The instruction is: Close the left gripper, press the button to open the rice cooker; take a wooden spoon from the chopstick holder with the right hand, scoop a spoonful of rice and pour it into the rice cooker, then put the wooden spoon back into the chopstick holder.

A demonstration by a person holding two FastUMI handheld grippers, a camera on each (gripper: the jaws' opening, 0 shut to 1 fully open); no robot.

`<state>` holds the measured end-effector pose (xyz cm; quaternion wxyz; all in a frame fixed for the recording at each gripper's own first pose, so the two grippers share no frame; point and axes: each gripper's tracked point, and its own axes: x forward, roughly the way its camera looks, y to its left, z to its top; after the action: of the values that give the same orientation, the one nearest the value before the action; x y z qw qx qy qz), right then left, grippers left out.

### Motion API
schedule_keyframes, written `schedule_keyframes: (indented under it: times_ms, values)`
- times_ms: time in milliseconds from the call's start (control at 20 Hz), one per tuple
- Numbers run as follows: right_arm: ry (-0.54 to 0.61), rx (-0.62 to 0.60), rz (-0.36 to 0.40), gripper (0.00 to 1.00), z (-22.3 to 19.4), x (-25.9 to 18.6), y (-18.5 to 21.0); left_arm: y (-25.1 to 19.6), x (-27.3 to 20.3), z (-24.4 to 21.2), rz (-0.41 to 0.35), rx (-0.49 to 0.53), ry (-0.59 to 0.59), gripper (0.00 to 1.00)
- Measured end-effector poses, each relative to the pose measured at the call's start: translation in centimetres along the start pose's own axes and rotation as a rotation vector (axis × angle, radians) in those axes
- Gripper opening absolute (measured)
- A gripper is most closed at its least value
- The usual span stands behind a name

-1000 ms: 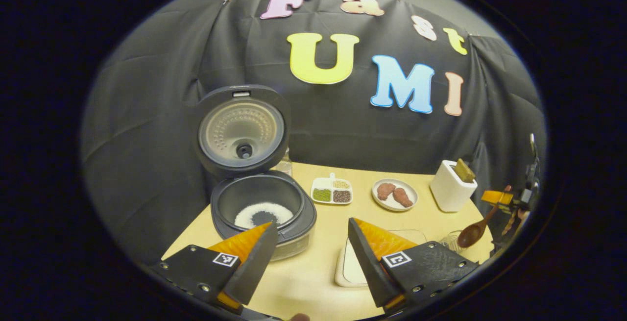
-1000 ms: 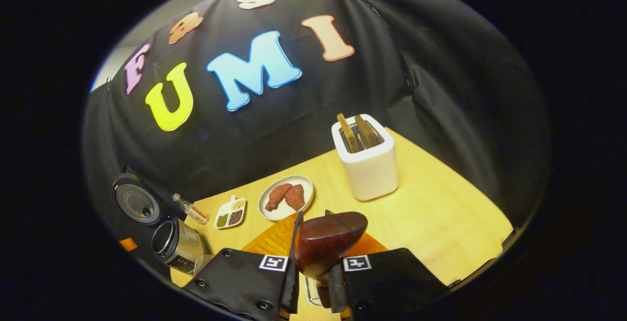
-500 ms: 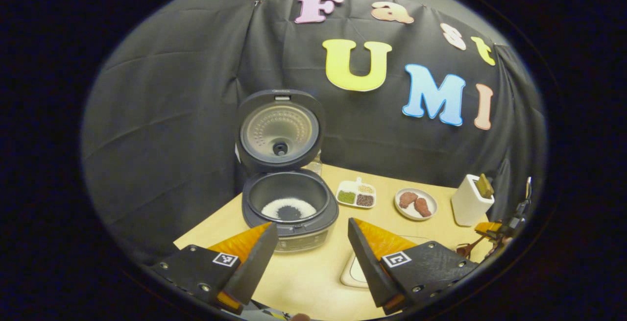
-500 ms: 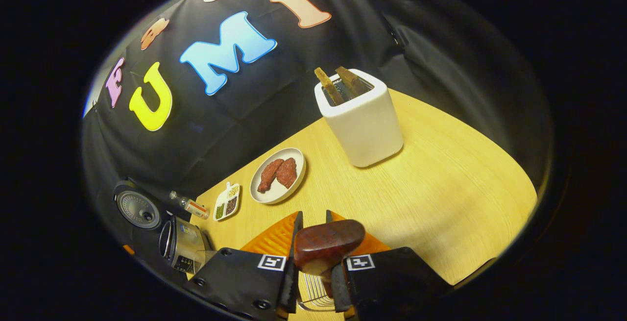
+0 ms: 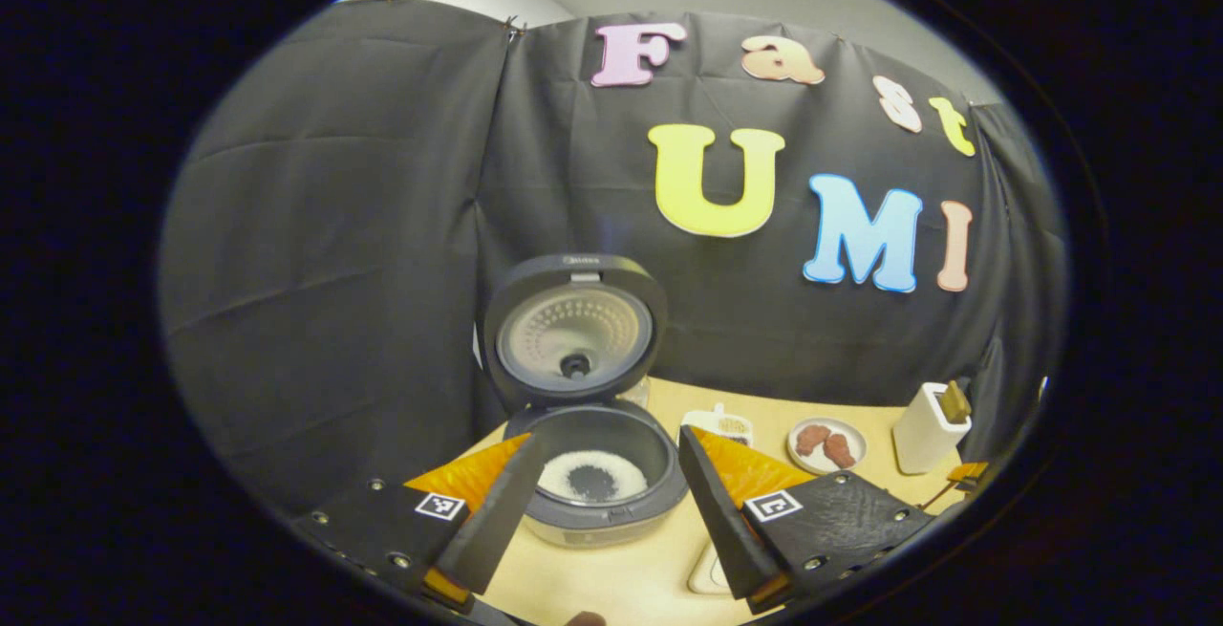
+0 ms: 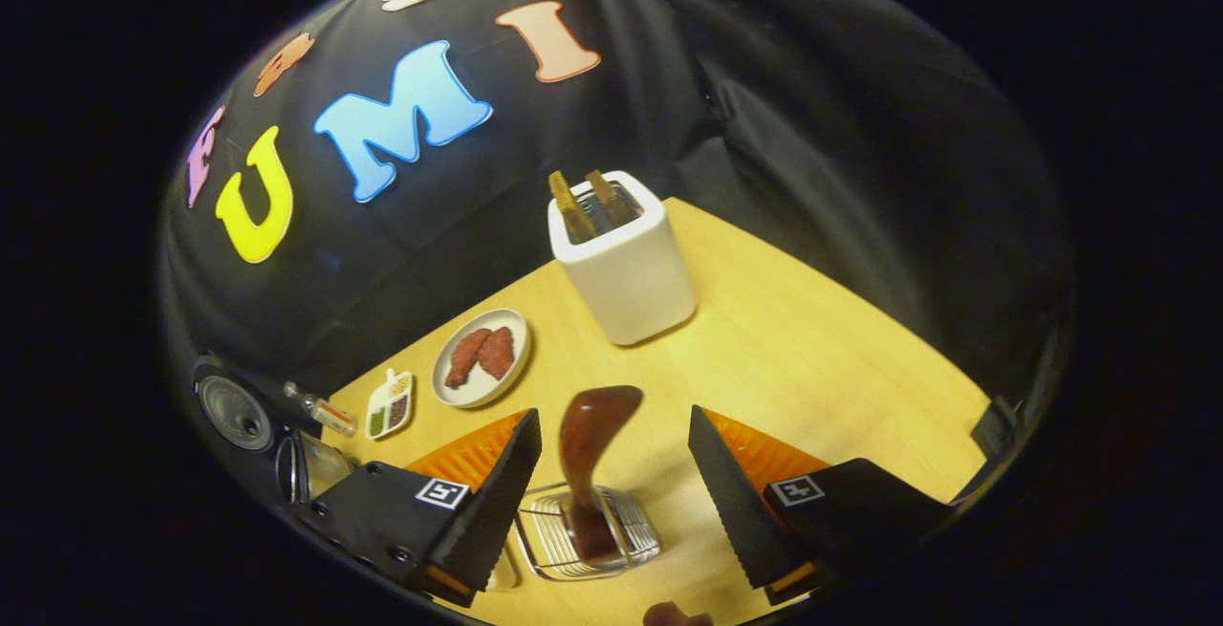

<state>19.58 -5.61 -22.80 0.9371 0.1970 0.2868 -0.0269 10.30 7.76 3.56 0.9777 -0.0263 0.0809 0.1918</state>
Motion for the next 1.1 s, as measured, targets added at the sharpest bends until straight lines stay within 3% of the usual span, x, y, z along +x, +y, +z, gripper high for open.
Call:
schedule_keyframes:
  times_ms: [150, 200, 350, 550, 700, 750, 950, 1100]
  values:
    - [-0.052, -0.033, -0.050, 0.98, 0.8, -3.3, -1.6, 2.0, 2.7, 4.4, 0.005, -0.012, -0.051, 0.90]
    - [-0.075, -0.052, -0.066, 0.98, 1.1, -4.4, -2.0, 2.7, 3.5, 5.7, 0.002, -0.020, -0.066, 0.86]
    - [-0.141, -0.117, -0.103, 0.98, 2.0, -7.5, -2.6, 4.4, 7.0, 9.7, 0.000, -0.031, -0.108, 0.90]
    - [-0.214, -0.201, -0.113, 0.98, 2.8, -11.6, -1.3, 6.0, 12.2, 13.1, -0.005, -0.024, -0.124, 0.86]
    - [-0.270, -0.269, -0.119, 0.99, 2.9, -14.8, 0.1, 6.6, 16.3, 13.8, -0.015, -0.038, -0.098, 0.90]
    - [-0.286, -0.288, -0.119, 0.98, 2.9, -15.9, 0.7, 6.5, 17.7, 13.8, -0.027, -0.051, -0.088, 0.86]
    - [-0.334, -0.344, -0.118, 0.99, 2.7, -19.7, 3.0, 5.9, 23.2, 12.8, -0.086, -0.118, -0.036, 0.90]
    - [-0.353, -0.346, -0.090, 0.98, 2.5, -22.0, 4.9, 5.6, 25.8, 11.4, -0.115, -0.146, 0.012, 0.86]
